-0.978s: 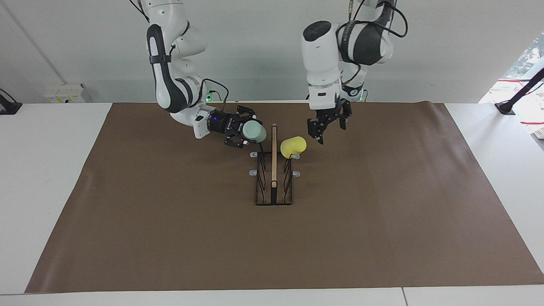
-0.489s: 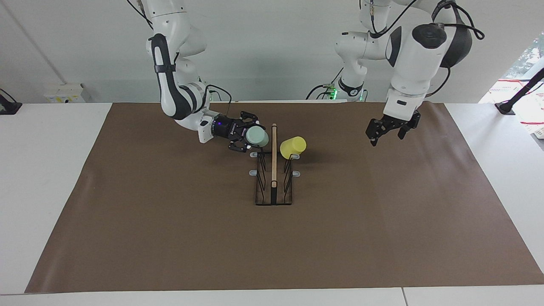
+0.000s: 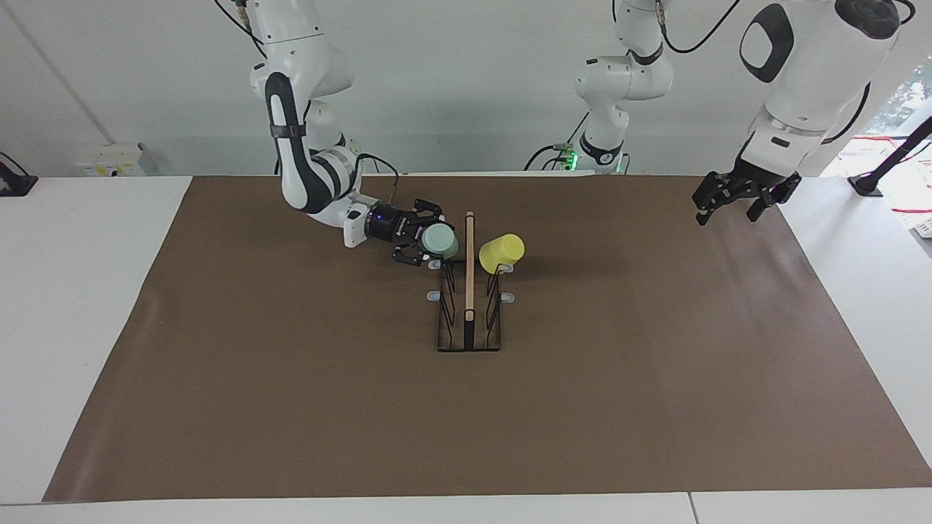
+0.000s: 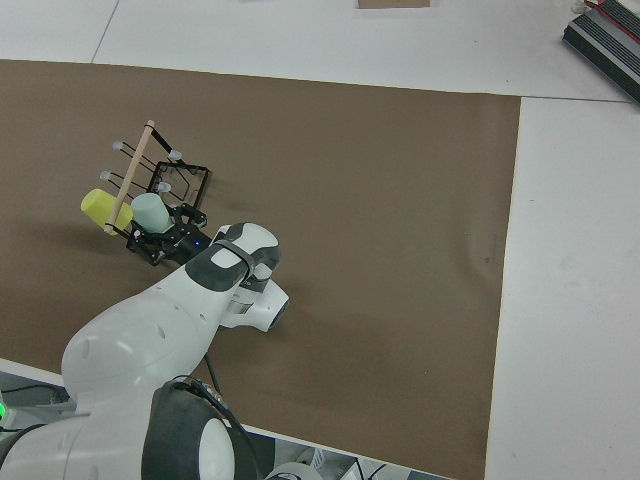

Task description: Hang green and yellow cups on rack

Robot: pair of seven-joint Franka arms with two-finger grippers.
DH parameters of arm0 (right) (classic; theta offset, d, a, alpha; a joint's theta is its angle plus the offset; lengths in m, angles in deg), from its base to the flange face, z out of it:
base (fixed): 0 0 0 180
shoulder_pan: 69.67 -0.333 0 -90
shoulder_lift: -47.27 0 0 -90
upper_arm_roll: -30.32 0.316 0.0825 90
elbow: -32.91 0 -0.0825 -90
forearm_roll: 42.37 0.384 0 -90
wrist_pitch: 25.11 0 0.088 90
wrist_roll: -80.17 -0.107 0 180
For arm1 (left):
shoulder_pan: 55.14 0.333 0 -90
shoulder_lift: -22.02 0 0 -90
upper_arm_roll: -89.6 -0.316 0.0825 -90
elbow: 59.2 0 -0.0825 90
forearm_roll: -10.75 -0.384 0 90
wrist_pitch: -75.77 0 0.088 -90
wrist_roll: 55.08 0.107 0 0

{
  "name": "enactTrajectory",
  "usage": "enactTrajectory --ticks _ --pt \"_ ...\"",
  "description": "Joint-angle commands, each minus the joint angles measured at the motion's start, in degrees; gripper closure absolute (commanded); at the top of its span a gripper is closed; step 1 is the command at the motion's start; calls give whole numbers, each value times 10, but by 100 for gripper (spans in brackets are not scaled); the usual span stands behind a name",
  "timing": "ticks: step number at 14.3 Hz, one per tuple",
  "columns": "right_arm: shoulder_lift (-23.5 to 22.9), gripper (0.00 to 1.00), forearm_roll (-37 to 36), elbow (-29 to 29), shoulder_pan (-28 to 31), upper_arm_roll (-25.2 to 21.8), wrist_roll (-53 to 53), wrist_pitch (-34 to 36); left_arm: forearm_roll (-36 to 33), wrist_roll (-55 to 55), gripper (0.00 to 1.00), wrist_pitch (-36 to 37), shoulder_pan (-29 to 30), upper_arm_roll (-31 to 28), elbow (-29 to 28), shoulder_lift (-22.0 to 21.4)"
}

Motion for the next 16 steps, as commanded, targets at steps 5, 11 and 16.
enactTrajectory --ticks 5,11,16 --pt "8 0 4 -13 12 -1 6 38 11 47 0 46 15 5 26 14" --pt "3 0 -316 31 246 -2 -84 115 12 54 0 48 15 4 21 12" --pt "-27 0 -584 150 421 -2 -182 178 12 63 0 60 15 4 19 9"
